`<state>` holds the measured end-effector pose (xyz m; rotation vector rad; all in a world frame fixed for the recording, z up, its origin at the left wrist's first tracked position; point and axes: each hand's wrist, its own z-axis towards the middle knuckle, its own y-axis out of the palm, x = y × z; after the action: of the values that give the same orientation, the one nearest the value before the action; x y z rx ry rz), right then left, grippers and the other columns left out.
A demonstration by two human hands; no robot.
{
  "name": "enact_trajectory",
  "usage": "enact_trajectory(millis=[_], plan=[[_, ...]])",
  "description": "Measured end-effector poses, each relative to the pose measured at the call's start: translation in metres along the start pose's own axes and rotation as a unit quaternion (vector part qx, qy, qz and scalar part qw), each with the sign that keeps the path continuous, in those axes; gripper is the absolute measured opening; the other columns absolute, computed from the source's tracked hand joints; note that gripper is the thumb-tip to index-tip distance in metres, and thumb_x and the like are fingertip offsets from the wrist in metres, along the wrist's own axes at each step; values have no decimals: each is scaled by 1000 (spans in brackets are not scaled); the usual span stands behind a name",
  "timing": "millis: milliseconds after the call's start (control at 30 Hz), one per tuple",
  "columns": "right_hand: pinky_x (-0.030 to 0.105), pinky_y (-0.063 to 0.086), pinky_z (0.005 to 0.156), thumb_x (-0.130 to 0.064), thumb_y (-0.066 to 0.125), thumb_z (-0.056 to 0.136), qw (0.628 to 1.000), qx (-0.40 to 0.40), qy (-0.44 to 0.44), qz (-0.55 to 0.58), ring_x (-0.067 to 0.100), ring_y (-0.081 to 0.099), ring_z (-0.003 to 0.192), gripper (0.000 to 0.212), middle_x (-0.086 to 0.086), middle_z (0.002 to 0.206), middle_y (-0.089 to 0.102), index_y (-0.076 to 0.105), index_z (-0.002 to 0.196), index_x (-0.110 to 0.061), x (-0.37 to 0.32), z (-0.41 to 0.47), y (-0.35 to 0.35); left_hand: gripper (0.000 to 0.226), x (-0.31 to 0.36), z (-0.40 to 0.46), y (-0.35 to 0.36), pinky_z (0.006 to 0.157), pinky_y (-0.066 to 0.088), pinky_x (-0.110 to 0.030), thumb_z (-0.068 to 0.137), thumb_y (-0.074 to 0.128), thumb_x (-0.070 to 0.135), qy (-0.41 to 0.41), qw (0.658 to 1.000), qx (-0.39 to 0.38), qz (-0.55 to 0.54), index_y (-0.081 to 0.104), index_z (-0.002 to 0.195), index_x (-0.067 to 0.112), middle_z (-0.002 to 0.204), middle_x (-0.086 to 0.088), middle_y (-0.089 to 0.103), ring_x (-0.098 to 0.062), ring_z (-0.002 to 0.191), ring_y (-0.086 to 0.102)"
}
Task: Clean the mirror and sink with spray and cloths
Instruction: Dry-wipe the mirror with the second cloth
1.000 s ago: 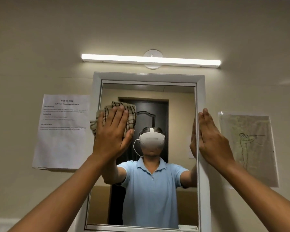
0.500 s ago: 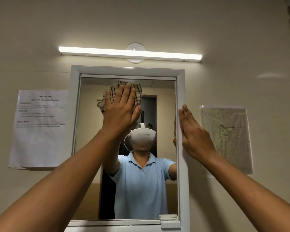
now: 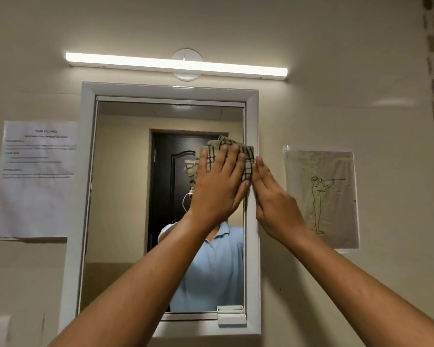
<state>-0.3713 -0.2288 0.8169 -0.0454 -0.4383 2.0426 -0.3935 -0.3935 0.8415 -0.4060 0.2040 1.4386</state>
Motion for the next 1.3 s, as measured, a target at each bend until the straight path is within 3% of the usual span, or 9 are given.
enact_trajectory(millis=[233, 500, 600, 667, 733, 933, 1100, 1167, 1300], plan=[[27, 33, 109, -10, 46, 95, 1000, -19, -15, 18, 13, 14, 147, 72, -2, 163, 0, 5, 155, -16, 2, -36, 9, 63, 21, -55, 3, 118, 14, -60, 102, 30, 48, 10, 1000, -23, 6, 29, 154, 13, 162, -10, 23, -28, 152, 15], [32, 51, 95, 0, 45, 90, 999, -15, 31, 35, 24, 35, 141, 79, 0, 163, -1, 3, 155, -16, -12, -39, 9, 62, -14, -45, -10, 118, 16, -59, 103, 28, 51, 52, 997, -60, 25, 29, 154, 17, 162, -9, 24, -29, 151, 19], [14, 42, 60, 5, 48, 86, 998, -15, 53, 25, 33, 65, 99, 85, -1, 163, -1, 2, 155, -17, -19, -39, 10, 63, -52, -36, -19, 119, 14, -59, 102, 24, 53, 7, 997, -65, 38, 27, 155, 19, 163, -8, 23, -29, 151, 18], [10, 29, 48, 8, 50, 83, 997, -21, 66, 18, 26, 61, 62, 90, 0, 163, 0, 1, 155, -18, -21, -39, 13, 63, -83, -34, -24, 120, 11, -58, 102, 23, 53, -20, 997, -64, 38, 25, 155, 21, 163, -7, 21, -28, 151, 17], [12, 23, 43, 12, 50, 79, 997, -16, 80, 4, 12, 46, 48, 94, 1, 163, 0, 2, 155, -16, -24, -39, 18, 62, -115, -37, -30, 120, 10, -57, 102, 25, 53, -34, 997, -59, 41, 25, 155, 22, 164, -6, 21, -27, 151, 17], [15, 24, 51, -1, 29, 79, 991, 19, 124, -46, 45, 64, 95, 74, 15, 160, 14, 17, 152, -3, -49, -34, 25, 61, -177, -60, -43, 120, 12, -55, 101, 27, 51, -61, 997, -33, 29, 31, 153, 21, 162, -6, 26, -27, 151, 19], [21, 42, 67, 17, 44, 81, 981, 0, 183, -64, 45, 52, 122, 79, 13, 161, 8, 13, 152, -2, -67, -31, 22, 61, -186, -99, -36, 120, 12, -55, 101, 30, 50, -80, 996, -13, 26, 33, 153, 18, 162, -8, 25, -28, 151, 18], [41, 55, 76, 13, 45, 84, 984, -6, 165, -63, 47, 50, 124, 74, 19, 159, 14, 16, 151, 1, -71, -32, 20, 62, -185, -114, -32, 120, 12, -56, 101, 29, 50, -79, 996, -12, 32, 32, 153, 17, 163, -9, 24, -29, 151, 17], [46, 46, 97, 4, 37, 94, 980, -36, 179, -76, 41, 39, 135, 66, 13, 162, 3, 7, 152, -3, -77, -32, 13, 63, -169, -144, -25, 119, 13, -58, 102, 28, 51, -93, 995, -12, 24, 31, 154, 15, 163, -12, 23, -32, 151, 16]])
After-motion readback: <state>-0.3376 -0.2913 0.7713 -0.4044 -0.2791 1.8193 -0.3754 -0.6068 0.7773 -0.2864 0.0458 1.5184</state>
